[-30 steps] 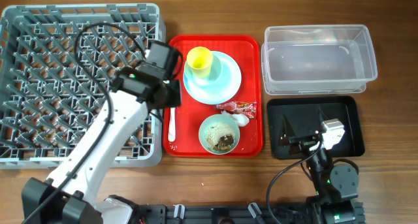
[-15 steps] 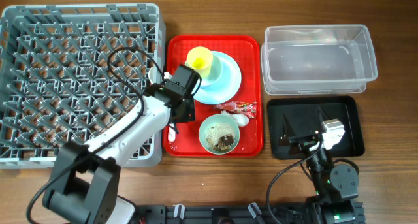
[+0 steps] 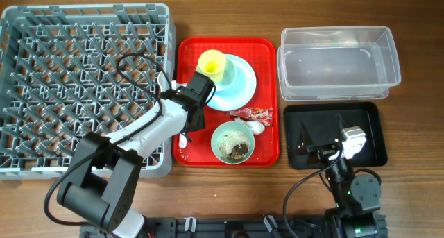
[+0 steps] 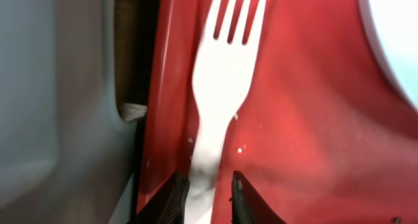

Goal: Sort waste into correct bins and load items into the dishwasher rack
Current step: 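Return the left gripper to the red tray and grasp the white fork, then carry the white fork into the dish rack and release it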

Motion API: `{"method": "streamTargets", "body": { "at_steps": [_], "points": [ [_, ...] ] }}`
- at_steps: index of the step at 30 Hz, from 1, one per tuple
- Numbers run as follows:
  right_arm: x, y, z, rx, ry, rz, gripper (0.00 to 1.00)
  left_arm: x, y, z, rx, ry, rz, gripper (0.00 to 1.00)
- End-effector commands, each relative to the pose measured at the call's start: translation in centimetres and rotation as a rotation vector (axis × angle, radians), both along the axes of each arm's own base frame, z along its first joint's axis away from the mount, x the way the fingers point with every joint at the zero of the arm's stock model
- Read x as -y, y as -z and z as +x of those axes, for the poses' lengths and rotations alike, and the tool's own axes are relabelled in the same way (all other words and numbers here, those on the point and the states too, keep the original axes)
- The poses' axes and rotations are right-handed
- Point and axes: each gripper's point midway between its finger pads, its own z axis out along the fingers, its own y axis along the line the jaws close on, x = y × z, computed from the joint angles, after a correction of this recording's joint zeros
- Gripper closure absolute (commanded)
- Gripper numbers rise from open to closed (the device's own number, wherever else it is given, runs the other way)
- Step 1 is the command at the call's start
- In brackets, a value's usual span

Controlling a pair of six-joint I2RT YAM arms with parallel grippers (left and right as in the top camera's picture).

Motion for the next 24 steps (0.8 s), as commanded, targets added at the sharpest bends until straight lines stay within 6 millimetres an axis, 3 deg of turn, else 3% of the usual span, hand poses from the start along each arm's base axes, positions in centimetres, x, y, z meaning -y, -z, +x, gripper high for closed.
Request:
{"method": "streamTargets", "body": {
  "at_steps": [1,10,16,18,21,24],
  "points": [
    [0.1,-0.1,0.0,0.005,0.004,-0.007,0.00,-0.5,0.6,-0.1,0.001,-0.025,0.031,0.75],
    [0.1,-0.1,0.0,0.005,0.004,-0.007,0.00,0.0,2.3,-0.5,-0.033,-0.005,0.046,0.73],
    [0.1,-0.1,0.0,0.005,0.004,-0.007,0.00,0.6,1.9,-0.7,-0.030,0.027,0.046,0.90],
    [0.1,-0.1,0.0,0.005,0.004,-0.007,0.00,0.7,1.1,-0.5,-0.019,0.026,0.039,0.96],
    [0.1,-0.1,0.0,0.005,0.004,-0.007,0.00,1.3,-1.6,0.5,0.040,0.026,0.005,0.96],
    [0.1,-0.1,0.0,0.005,0.004,-0.007,0.00,2.2,-5.8,2.1,0.147,0.073,-0.044,0.96]
  ]
}}
